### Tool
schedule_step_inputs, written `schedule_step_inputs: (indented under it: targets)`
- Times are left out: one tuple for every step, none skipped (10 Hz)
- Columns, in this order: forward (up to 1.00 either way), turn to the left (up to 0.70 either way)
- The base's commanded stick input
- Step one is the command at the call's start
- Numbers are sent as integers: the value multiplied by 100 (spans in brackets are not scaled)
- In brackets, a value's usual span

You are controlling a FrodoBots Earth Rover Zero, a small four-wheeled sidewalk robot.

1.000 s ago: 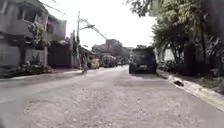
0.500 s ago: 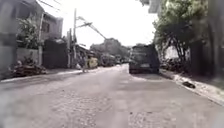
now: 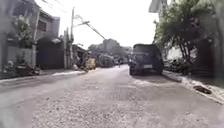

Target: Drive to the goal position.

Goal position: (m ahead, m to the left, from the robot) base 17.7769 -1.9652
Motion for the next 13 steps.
schedule_step_inputs:
  targets:
    - [100, 0]
    - [100, 0]
    - [100, 0]
    - [100, 0]
    - [100, 0]
    - [100, 0]
    - [100, 0]
    - [100, 0]
    - [100, 0]
    - [100, 0]
    - [100, 0]
    - [100, 0]
    - [100, 0]
